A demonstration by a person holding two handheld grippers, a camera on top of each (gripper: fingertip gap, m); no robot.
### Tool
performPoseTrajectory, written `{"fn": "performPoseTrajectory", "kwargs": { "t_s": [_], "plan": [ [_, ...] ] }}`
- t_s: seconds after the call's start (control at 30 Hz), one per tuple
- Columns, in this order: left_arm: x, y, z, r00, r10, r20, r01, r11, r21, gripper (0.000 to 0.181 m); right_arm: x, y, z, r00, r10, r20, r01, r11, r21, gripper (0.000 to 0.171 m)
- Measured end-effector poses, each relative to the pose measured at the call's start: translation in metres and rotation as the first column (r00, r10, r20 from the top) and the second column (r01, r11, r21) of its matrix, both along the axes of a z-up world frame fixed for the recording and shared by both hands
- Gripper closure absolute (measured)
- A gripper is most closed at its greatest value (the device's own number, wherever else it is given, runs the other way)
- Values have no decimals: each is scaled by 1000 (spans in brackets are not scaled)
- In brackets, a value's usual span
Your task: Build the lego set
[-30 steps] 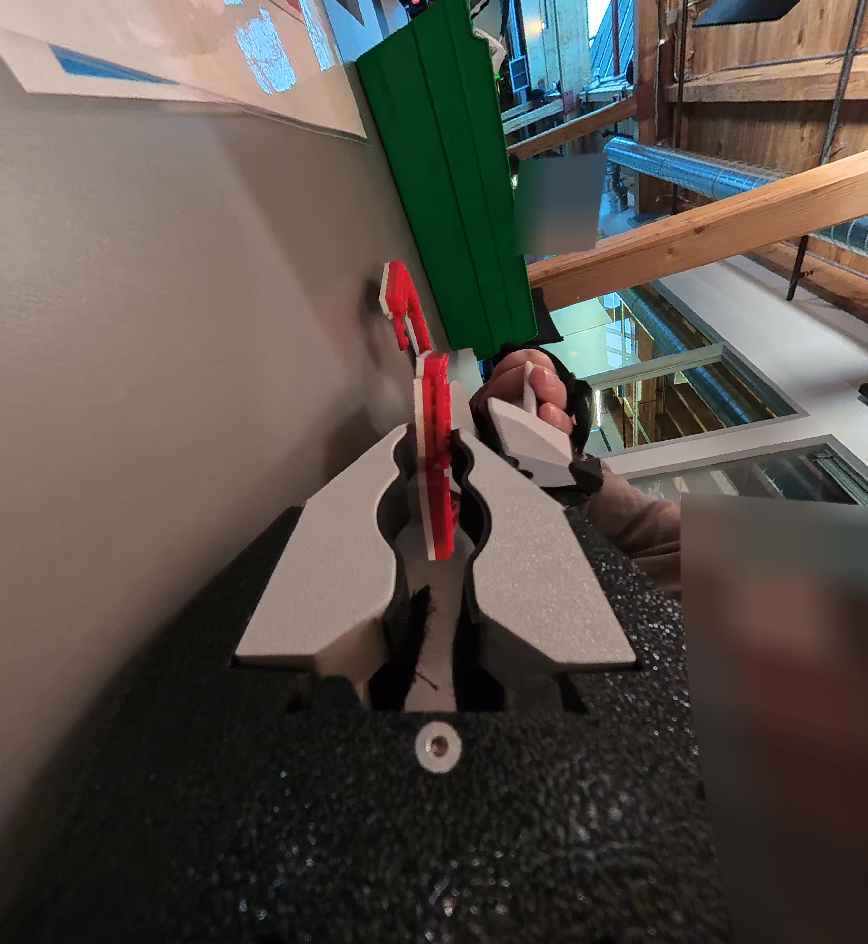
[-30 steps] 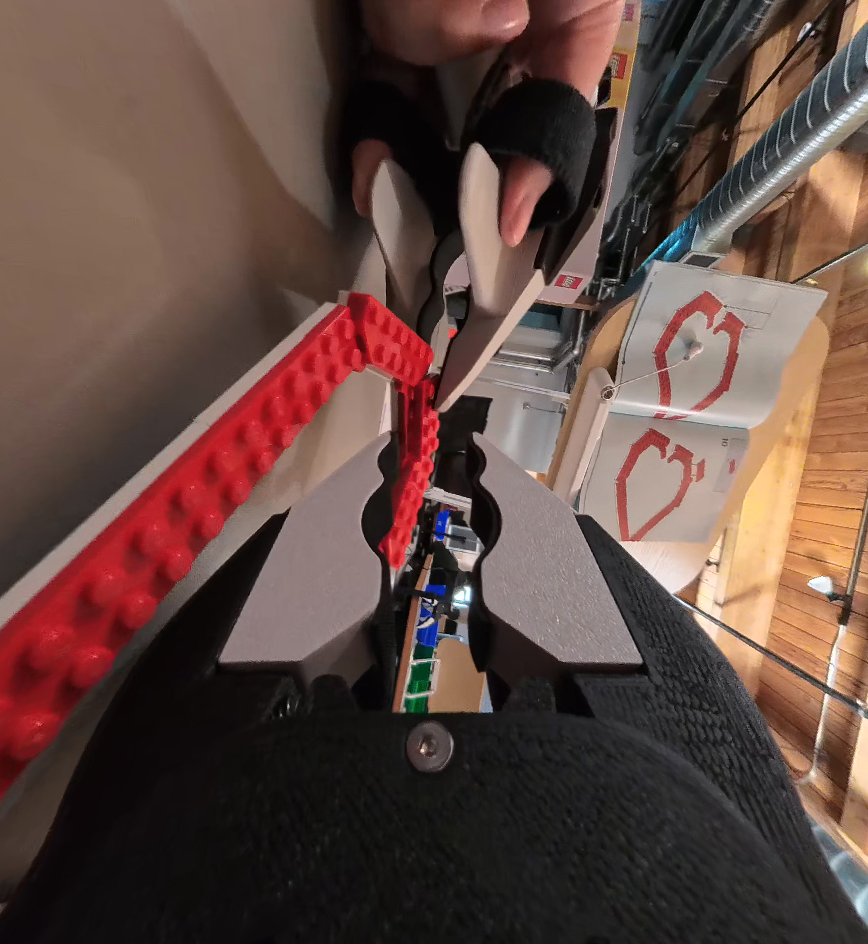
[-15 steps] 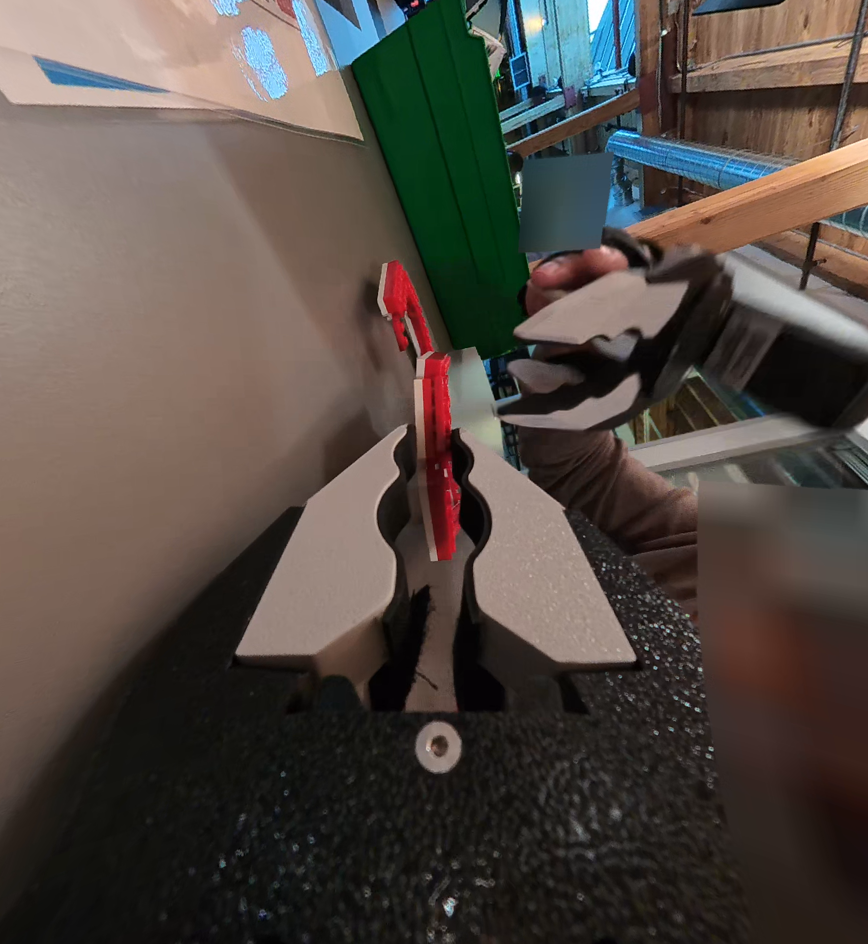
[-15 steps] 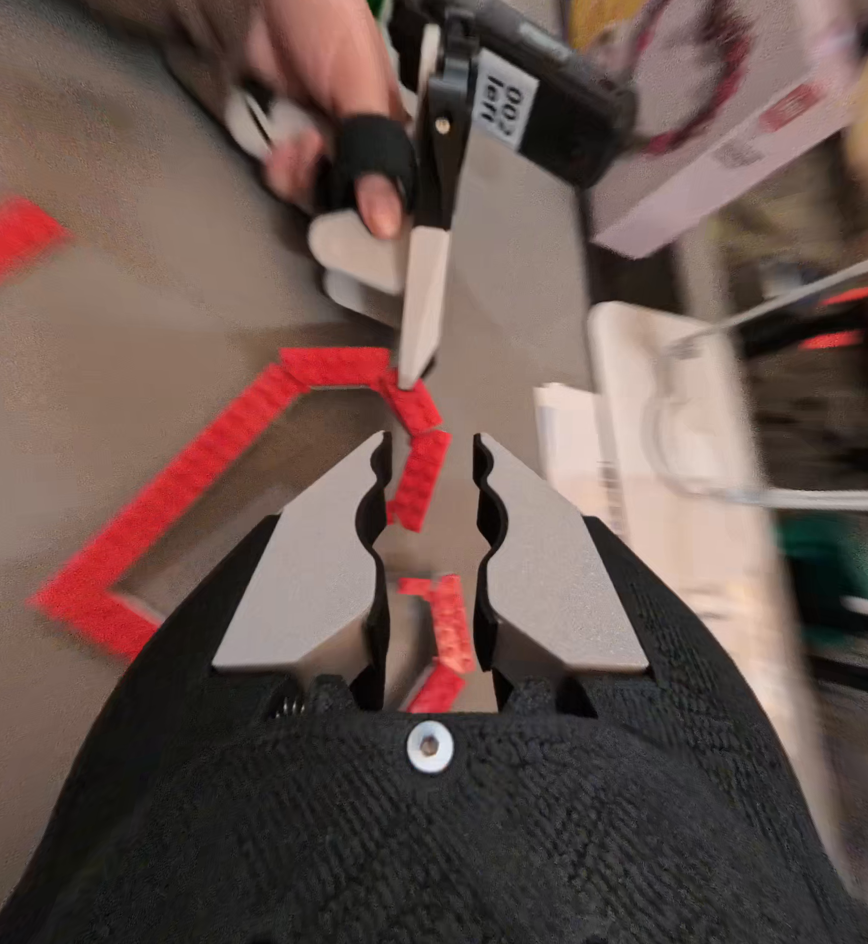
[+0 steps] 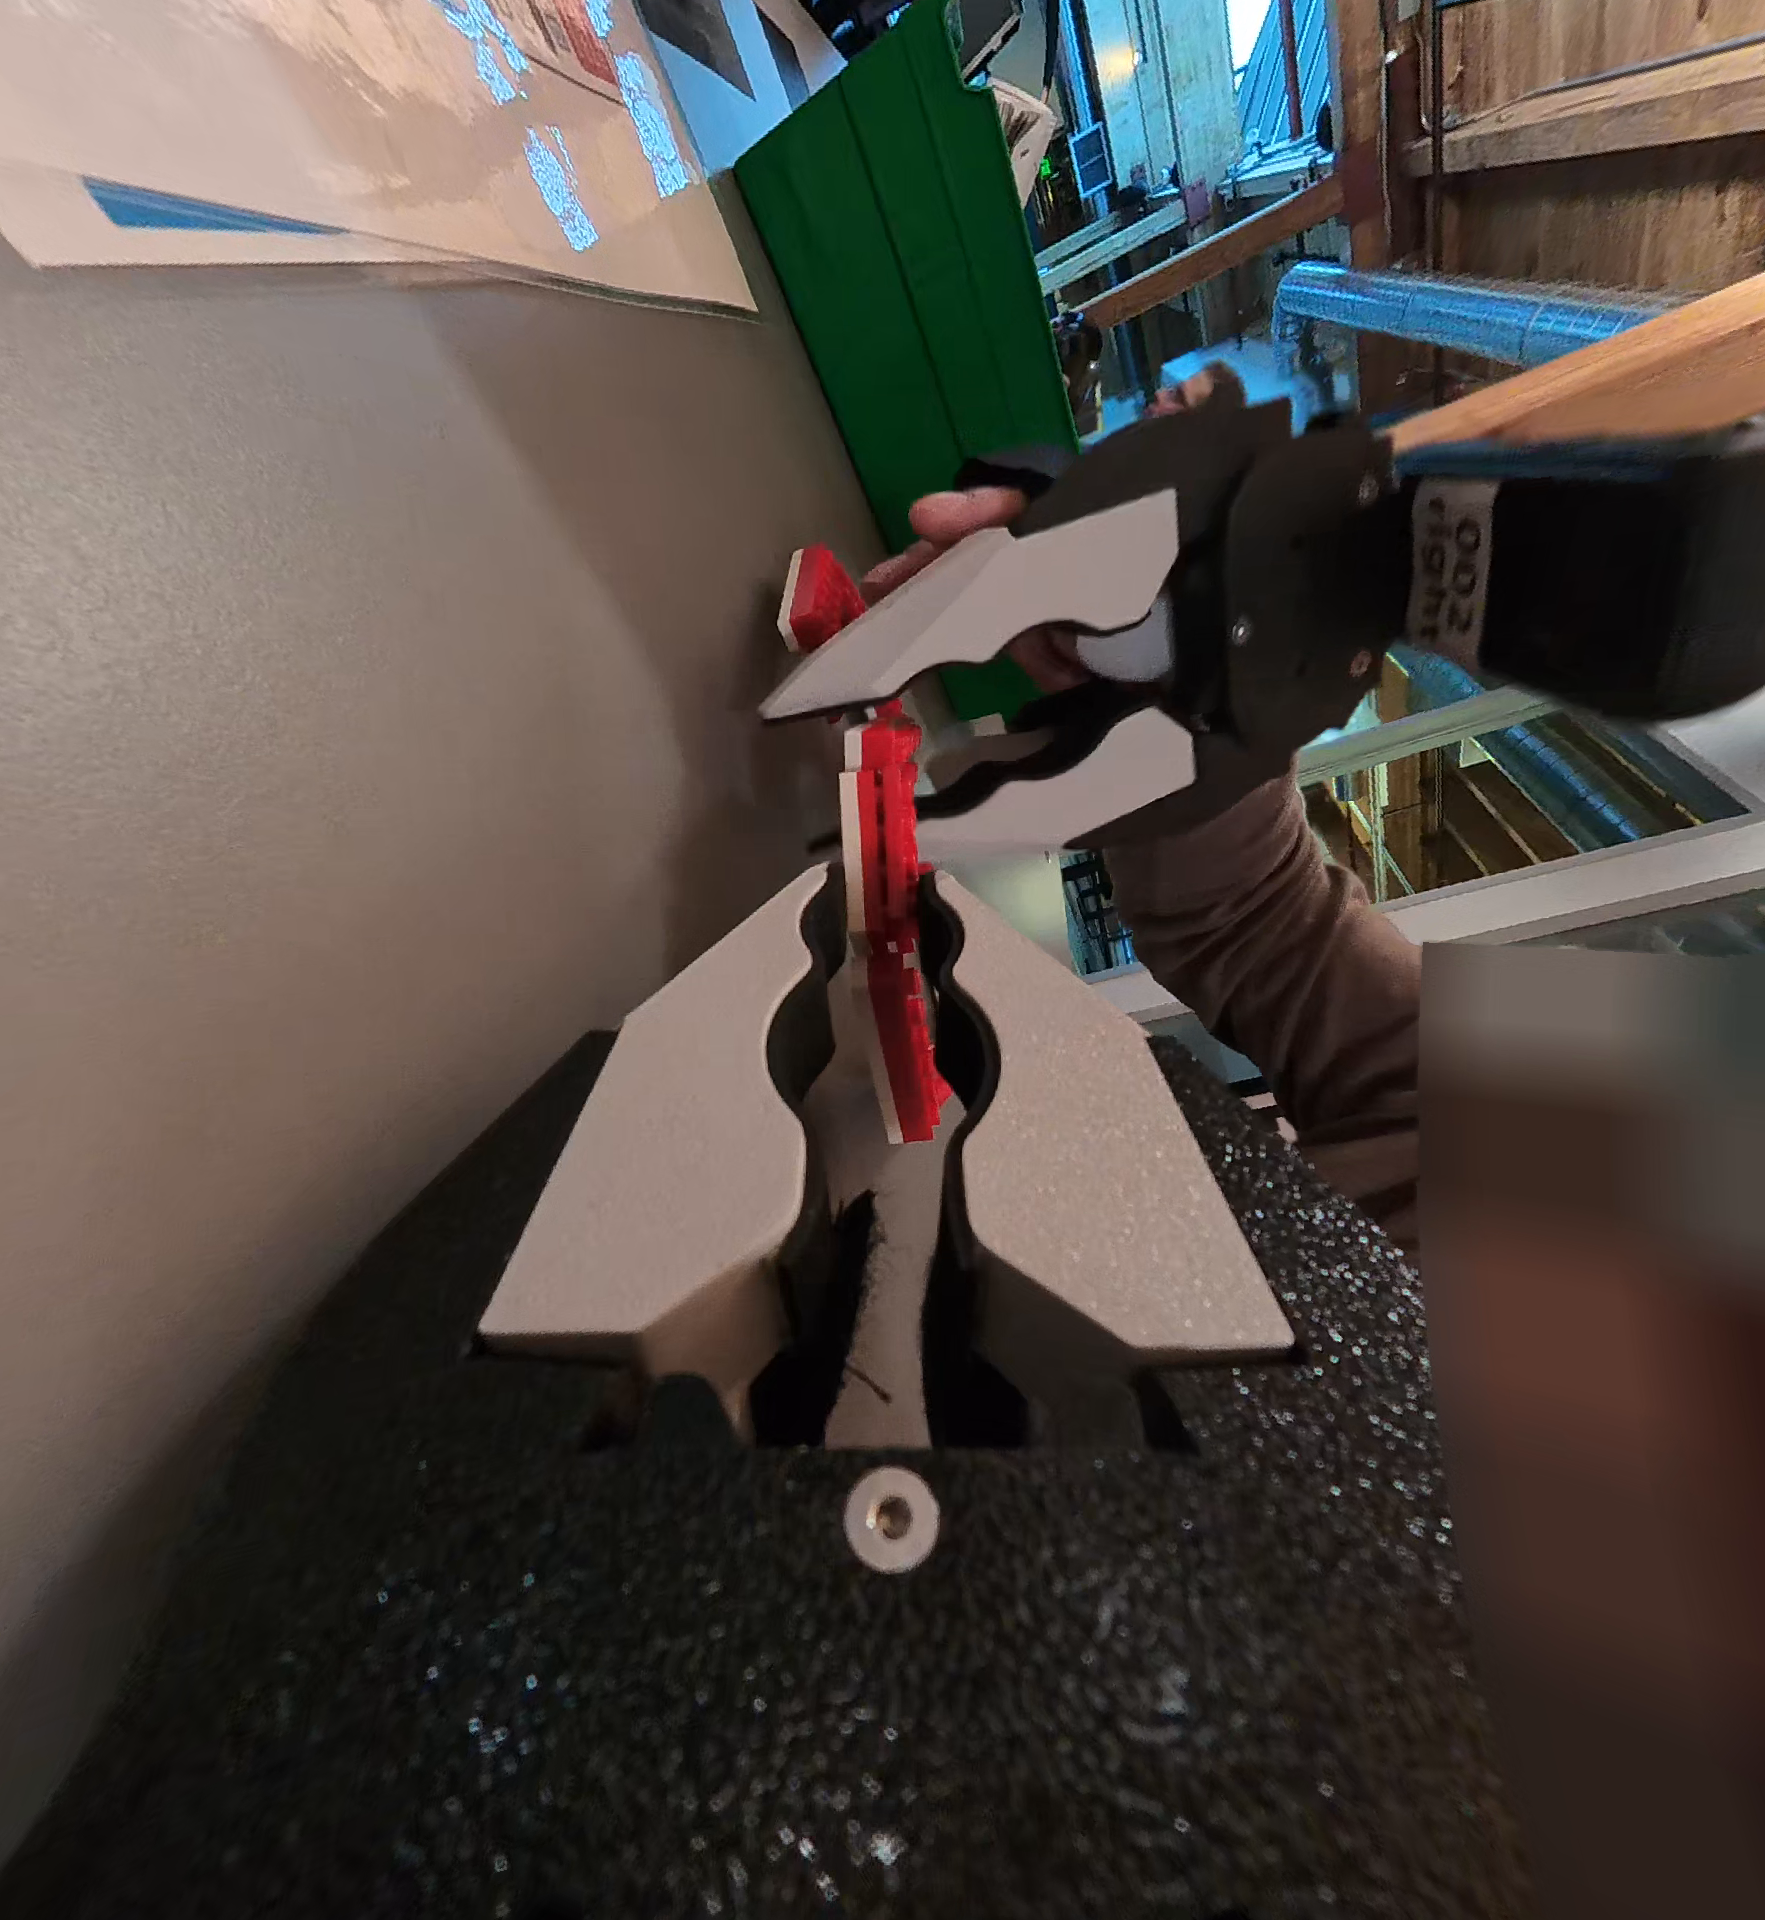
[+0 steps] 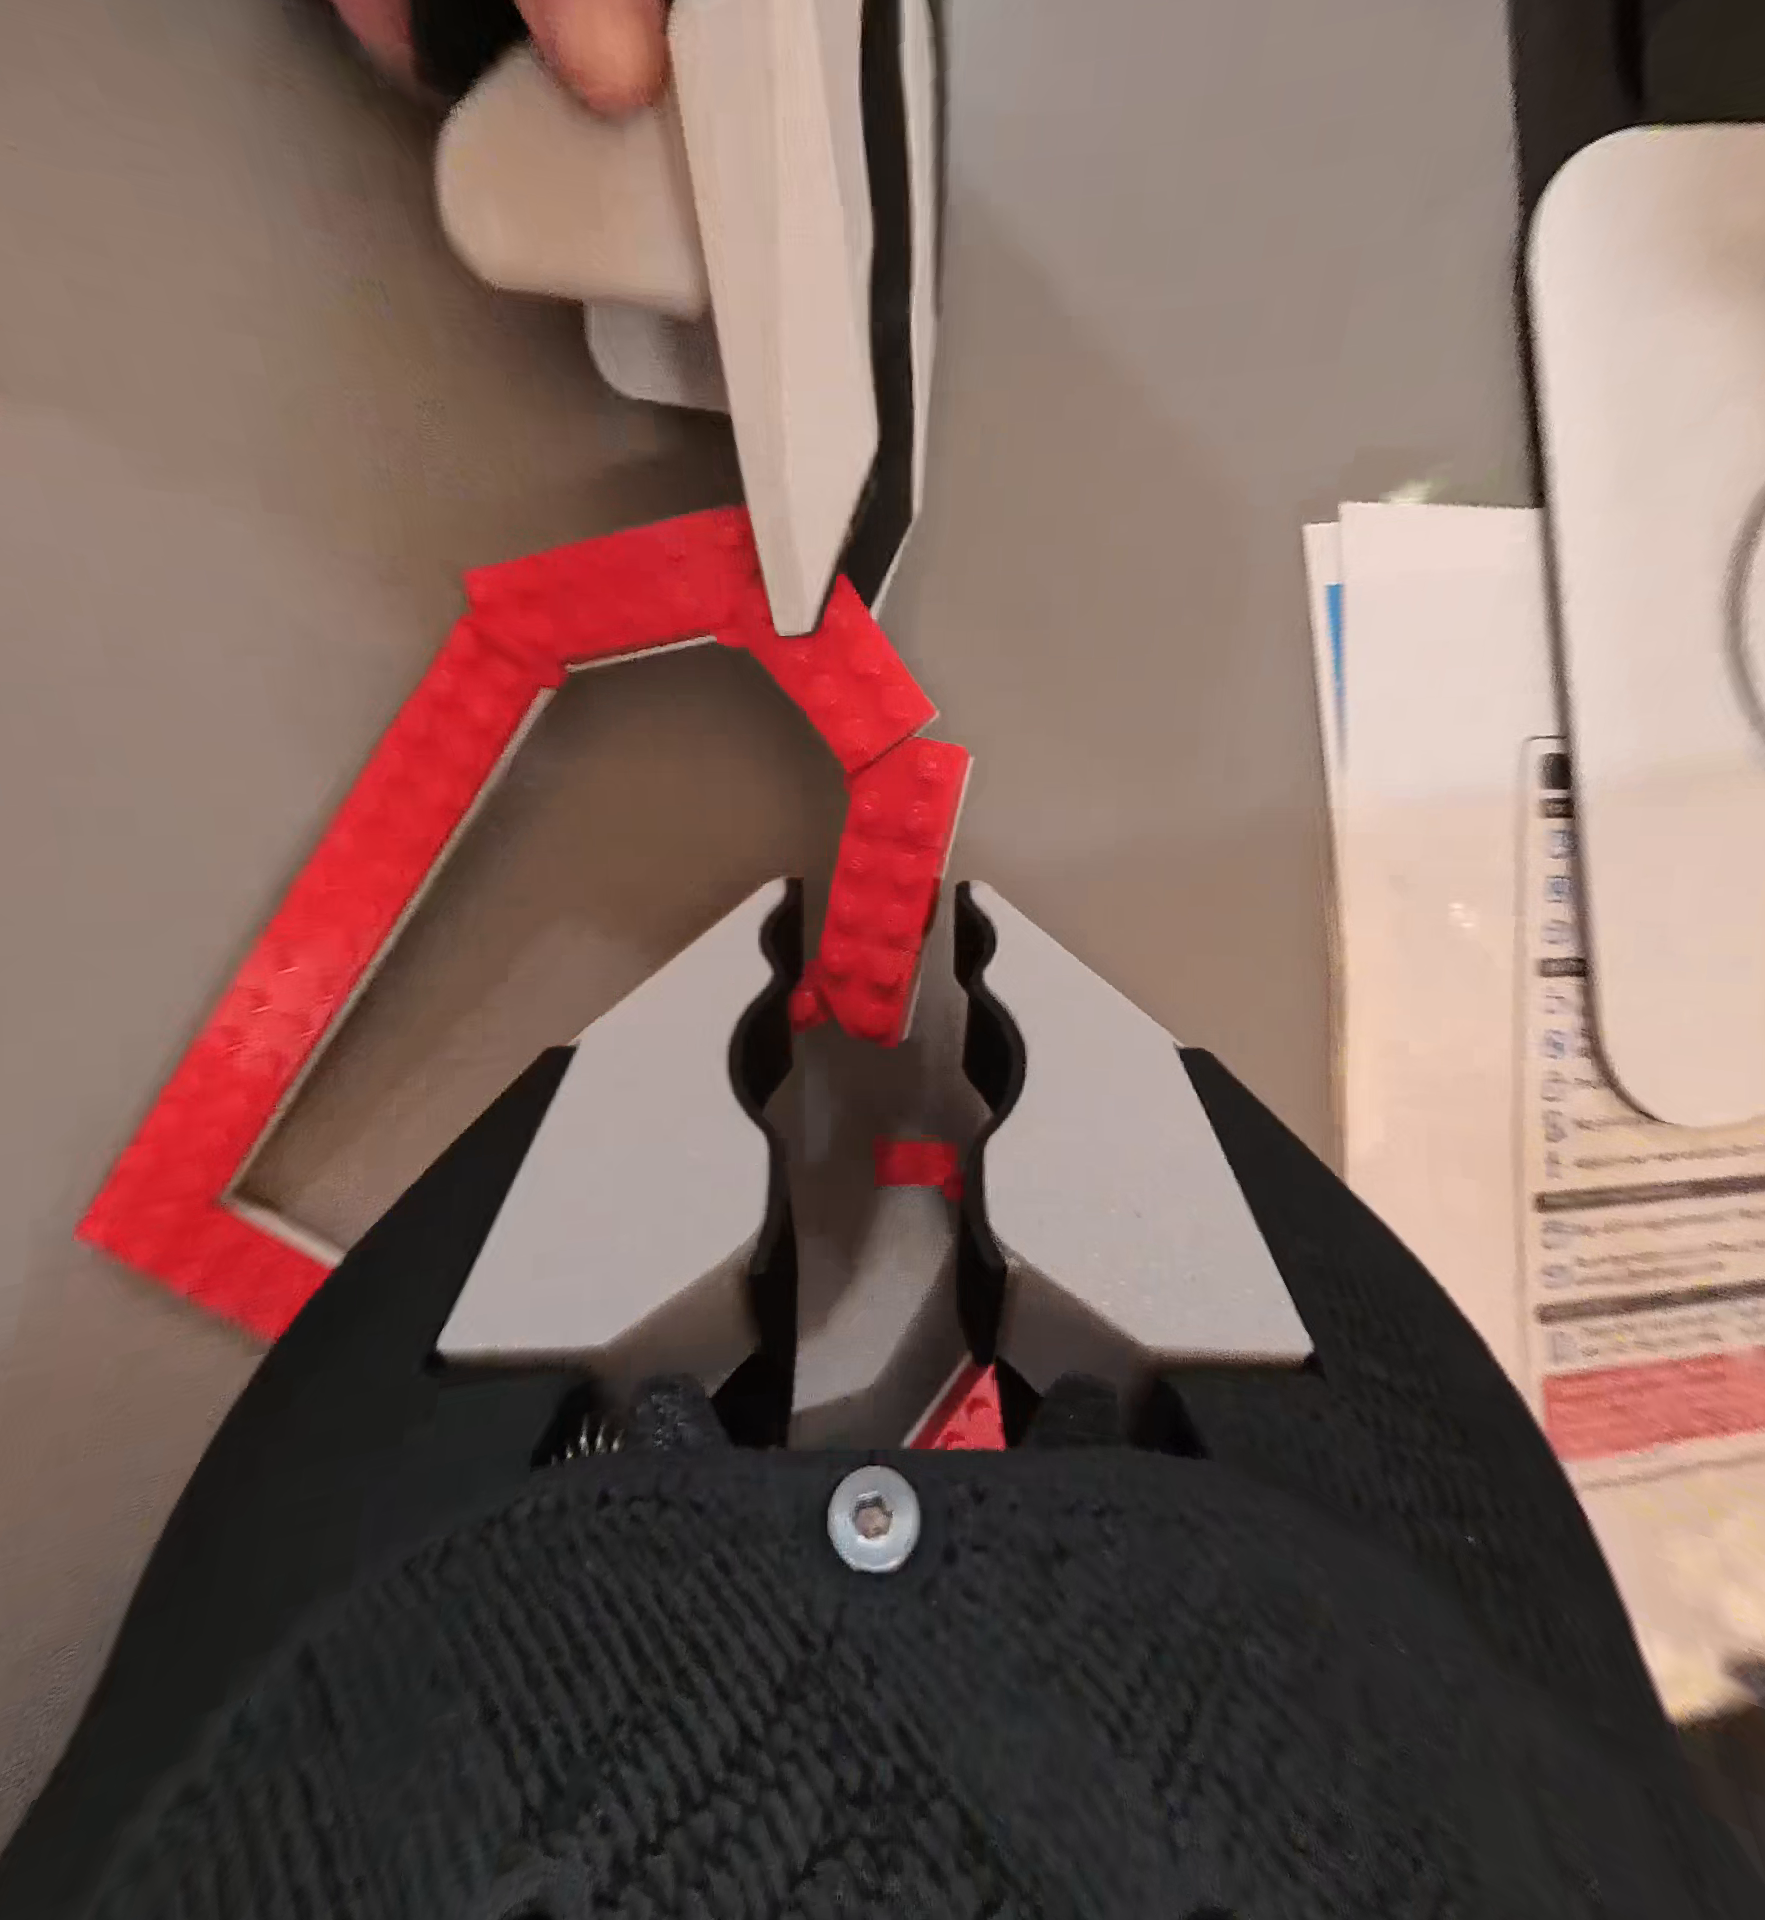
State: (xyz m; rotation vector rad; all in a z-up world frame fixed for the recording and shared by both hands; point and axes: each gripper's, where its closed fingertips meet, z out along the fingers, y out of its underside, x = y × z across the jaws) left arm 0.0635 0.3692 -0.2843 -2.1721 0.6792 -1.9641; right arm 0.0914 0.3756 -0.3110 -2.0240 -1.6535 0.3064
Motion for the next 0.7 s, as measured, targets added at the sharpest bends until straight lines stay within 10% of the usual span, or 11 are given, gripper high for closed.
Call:
{"fn": "performPoseTrajectory", "kwargs": {
  "t_s": [0.17,0.7],
  "plan": [
    [0,1,-1,1000,13,-9,-13,1000,10,169,-1,11,-3,998,-69,8,67,984,166,154],
    [1,1,-3,997,59,-40,-54,992,116,168,-4,6,-5,939,-290,-186,294,956,-8,155]
  ]
}}
